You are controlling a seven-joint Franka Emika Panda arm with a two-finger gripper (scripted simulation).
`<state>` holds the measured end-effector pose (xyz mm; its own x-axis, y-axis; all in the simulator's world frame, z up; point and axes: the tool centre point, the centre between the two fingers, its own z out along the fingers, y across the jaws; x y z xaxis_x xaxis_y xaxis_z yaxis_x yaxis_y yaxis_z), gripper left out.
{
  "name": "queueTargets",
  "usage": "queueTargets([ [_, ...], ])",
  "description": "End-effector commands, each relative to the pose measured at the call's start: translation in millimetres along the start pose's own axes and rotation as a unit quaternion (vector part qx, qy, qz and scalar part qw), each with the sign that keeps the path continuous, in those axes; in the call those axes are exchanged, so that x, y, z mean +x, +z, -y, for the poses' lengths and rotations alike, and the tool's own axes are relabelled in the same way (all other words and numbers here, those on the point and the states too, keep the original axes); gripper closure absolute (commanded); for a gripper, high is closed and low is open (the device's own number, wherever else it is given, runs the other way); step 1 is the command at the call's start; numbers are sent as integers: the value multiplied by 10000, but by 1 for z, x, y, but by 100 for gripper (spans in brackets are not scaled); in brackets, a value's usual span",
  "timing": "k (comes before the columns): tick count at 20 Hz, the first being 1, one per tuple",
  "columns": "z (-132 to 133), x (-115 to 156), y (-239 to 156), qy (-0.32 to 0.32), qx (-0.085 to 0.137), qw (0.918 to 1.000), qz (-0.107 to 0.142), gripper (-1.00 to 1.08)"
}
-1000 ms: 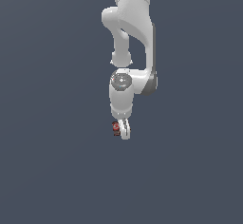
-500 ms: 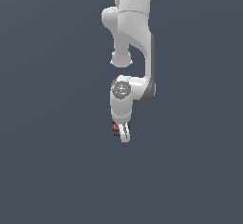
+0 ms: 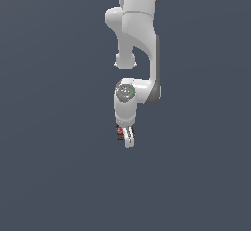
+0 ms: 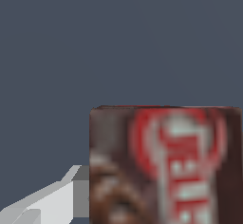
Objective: Pick up the object and move it to a goal position.
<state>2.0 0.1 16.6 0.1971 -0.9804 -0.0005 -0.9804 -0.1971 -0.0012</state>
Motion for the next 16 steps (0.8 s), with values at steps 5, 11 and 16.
queueTargets([
  [5,-1,1,-4,0,2,10000,-1,108],
  [11,-8,8,-24,2,2,10000,3,108],
  [16,-18,18,-55,5,1,10000,10,108],
])
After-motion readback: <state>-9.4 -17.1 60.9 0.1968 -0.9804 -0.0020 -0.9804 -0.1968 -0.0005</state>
